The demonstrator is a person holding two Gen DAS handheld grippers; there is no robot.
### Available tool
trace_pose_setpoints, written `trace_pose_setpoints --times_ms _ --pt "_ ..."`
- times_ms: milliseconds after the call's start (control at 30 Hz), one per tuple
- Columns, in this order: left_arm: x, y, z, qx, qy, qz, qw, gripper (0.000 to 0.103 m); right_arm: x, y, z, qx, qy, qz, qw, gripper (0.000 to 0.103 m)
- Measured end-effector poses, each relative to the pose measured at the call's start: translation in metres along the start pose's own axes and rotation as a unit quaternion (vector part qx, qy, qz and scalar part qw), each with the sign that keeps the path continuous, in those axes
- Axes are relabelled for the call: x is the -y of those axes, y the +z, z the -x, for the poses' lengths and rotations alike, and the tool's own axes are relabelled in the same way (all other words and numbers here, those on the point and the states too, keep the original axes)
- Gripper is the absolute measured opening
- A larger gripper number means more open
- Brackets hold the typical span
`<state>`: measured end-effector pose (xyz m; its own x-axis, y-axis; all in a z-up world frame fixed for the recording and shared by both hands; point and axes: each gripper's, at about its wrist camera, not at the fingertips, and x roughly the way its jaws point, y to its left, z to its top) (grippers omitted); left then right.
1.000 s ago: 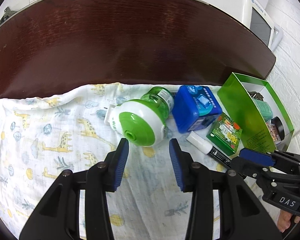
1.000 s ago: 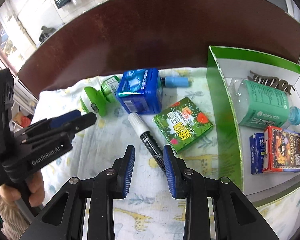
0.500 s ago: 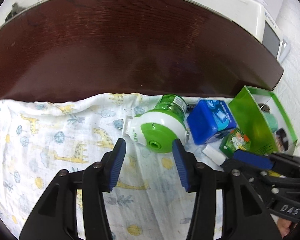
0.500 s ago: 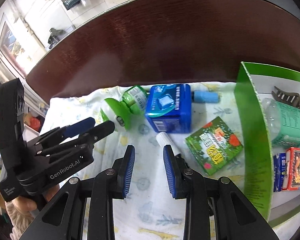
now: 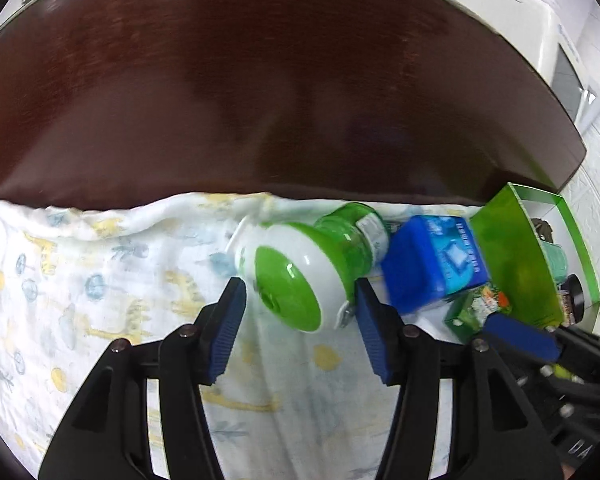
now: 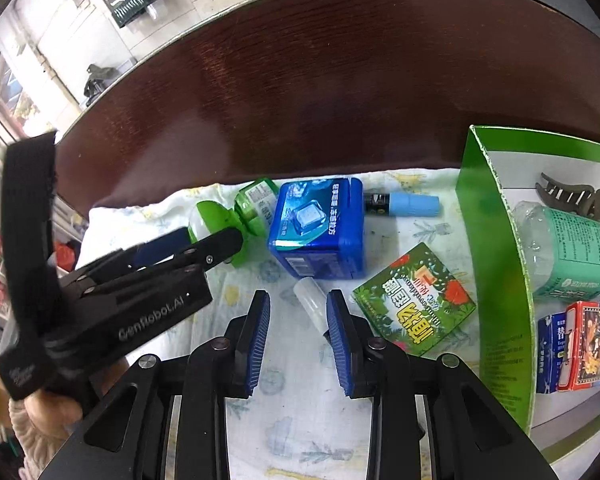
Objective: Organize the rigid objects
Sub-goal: 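Move the right gripper to the green-capped repellent bottle, then close the right gripper around the green-capped repellent bottle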
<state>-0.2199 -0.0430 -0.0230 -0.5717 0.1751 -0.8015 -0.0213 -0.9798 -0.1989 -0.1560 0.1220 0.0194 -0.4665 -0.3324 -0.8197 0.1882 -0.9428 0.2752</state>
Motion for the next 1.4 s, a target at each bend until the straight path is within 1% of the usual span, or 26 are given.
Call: trace_pose_setpoints --times_ms 33,167,267,400,433,467,533,633,700,800,833,867,933,1033,1167,1267,1333,1400 --pt "0.0 -0.001 0.001 0.002 0.002 0.002 1.0 0.055 -0.001 0.002 0.0 0.003 0.001 0.003 1.0 0.031" --pt "-0.023 -0.004 0.015 0.011 0.007 0.014 0.9998 0.055 -0.009 0.009 -0.005 0.006 0.011 0.016 1.0 0.031" --pt "-0.028 -0.005 0.018 0.012 0.008 0.008 0.9999 0.055 -0.021 0.017 -0.016 0.003 0.033 0.019 0.999 0.031" --pt "-0.033 -0.006 0.018 0.012 -0.001 0.003 0.9999 0.055 -0.037 0.028 -0.033 -0.004 0.057 0.016 0.998 0.031" --pt "-0.034 -0.006 0.017 0.011 -0.006 0.005 0.9999 0.054 -0.042 0.032 -0.038 -0.006 0.056 0.02 0.998 0.033" --pt "-0.034 -0.005 0.015 0.01 -0.012 0.006 0.9999 0.054 -0.045 0.035 -0.04 -0.008 0.055 0.023 0.998 0.04" --pt "-0.035 -0.004 0.013 0.008 -0.019 0.006 0.9998 0.054 -0.05 0.038 -0.045 -0.004 0.054 0.029 0.998 0.047" --pt "-0.033 -0.003 0.009 0.006 -0.023 0.0 0.9997 0.053 -0.058 0.043 -0.058 -0.012 0.03 0.042 0.999 0.047" --pt "-0.032 -0.006 0.01 0.003 -0.024 -0.008 0.9997 0.049 -0.058 0.044 -0.066 -0.018 0.031 0.04 0.999 0.047" --pt "-0.035 -0.009 0.012 0.006 -0.023 -0.013 0.9996 0.046 -0.057 0.046 -0.071 -0.019 0.027 0.045 0.998 0.047" --pt "-0.035 -0.009 0.011 0.006 -0.022 -0.012 0.9997 0.046 -0.058 0.047 -0.072 -0.02 0.029 0.049 0.998 0.046" --pt "-0.036 -0.009 0.012 0.006 -0.022 -0.011 0.9997 0.046 -0.059 0.047 -0.072 -0.02 0.032 0.054 0.998 0.042" --pt "-0.035 -0.009 0.014 0.008 -0.019 -0.016 0.9997 0.045 -0.061 0.048 -0.073 -0.019 0.027 0.063 0.997 0.041" --pt "-0.031 -0.012 0.025 0.02 -0.014 -0.025 0.9994 0.043 -0.064 0.044 -0.066 -0.013 0.023 0.067 0.997 0.041" --pt "-0.028 -0.011 0.046 0.04 -0.017 -0.032 0.9986 0.041 -0.068 0.041 -0.046 0.013 0.022 0.079 0.997 0.041" --pt "-0.015 -0.007 0.062 0.057 -0.018 -0.046 0.9971 0.041 -0.063 0.04 -0.021 0.034 0.038 0.074 0.996 0.041" --pt "-0.011 -0.007 0.075 0.067 -0.029 -0.058 0.9957 0.04 -0.061 0.039 -0.005 0.052 0.042 0.077 0.995 0.041" --pt "0.004 -0.008 0.085 0.079 -0.04 -0.079 0.993 0.04 -0.058 0.038 0.006 0.06 0.063 0.076 0.993 0.041"
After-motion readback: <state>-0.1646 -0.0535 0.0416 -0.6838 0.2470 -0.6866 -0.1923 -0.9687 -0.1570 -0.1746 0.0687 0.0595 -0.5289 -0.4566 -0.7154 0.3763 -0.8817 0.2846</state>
